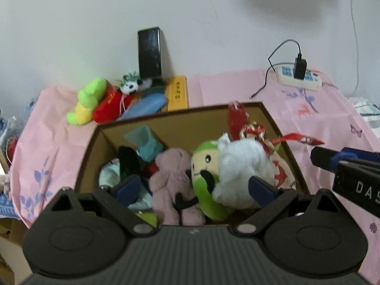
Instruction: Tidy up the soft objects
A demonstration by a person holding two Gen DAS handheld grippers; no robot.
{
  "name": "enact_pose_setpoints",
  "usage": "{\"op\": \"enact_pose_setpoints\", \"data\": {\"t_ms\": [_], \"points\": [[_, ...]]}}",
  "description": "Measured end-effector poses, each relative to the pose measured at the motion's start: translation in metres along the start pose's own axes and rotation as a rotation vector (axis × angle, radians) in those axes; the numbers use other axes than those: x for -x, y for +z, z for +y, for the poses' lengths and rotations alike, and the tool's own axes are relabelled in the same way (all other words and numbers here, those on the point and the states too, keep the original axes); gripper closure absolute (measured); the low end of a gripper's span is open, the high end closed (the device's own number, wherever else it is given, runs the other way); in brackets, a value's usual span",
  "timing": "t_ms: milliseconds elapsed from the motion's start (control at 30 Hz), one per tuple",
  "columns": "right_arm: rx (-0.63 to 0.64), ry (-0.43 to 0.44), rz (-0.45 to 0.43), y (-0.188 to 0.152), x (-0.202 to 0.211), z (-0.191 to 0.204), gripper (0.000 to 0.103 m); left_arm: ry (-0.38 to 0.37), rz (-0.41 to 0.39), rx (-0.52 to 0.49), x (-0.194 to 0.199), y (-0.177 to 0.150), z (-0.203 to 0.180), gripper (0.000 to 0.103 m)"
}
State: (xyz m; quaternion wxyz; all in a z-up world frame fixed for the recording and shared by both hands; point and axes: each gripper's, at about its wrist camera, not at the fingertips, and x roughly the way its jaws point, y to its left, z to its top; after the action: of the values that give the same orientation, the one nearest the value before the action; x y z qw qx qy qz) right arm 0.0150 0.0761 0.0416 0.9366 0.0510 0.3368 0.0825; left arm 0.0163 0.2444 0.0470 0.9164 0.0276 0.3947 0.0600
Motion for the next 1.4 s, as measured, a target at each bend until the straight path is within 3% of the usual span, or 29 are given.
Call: {"op": "enact_pose_setpoints", "data": {"t_ms": [200, 400, 467, 500, 533, 700, 800, 867, 1400], "points": [[0.014, 0.016, -0.023, 0.001, 0.008, 0.002, 0.081, 0.023, -0.026, 0.001, 0.017, 0.002, 0.003, 0.005], [0.007, 0.020, -0.051, -0.009, 0.018, 0.001, 0.085, 0.005, 0.010, 0.029, 0.020, -0.010, 0.008, 0.005], [0.009, 0.019, -0.068, -0.011, 0.022, 0.002, 0.086, 0.001, 0.012, 0.025, 0.021, -0.015, 0.008, 0.010], [0.014, 0.015, -0.074, -0.011, 0.023, 0.003, 0.086, -0.002, 0.015, 0.021, 0.022, -0.016, 0.007, 0.023], [0.021, 0.014, -0.076, -0.011, 0.024, 0.003, 0.086, -0.004, 0.024, 0.022, 0.022, -0.018, 0.007, 0.028], [0.009, 0.030, -0.063, -0.013, 0.026, 0.002, 0.083, -0.011, 0.004, 0.035, 0.026, -0.020, 0.006, 0.009], [0.012, 0.026, -0.062, -0.013, 0.027, 0.004, 0.082, -0.018, -0.003, 0.039, 0.027, -0.018, 0.005, 0.008], [0.008, 0.023, -0.056, -0.013, 0.027, 0.004, 0.081, -0.010, 0.000, 0.041, 0.025, -0.017, 0.005, 0.001], [0.010, -0.027, -0.009, -0.013, 0.009, 0.002, 0.080, 0.000, 0.031, 0.031, 0.004, -0.013, 0.003, 0.001]]}}
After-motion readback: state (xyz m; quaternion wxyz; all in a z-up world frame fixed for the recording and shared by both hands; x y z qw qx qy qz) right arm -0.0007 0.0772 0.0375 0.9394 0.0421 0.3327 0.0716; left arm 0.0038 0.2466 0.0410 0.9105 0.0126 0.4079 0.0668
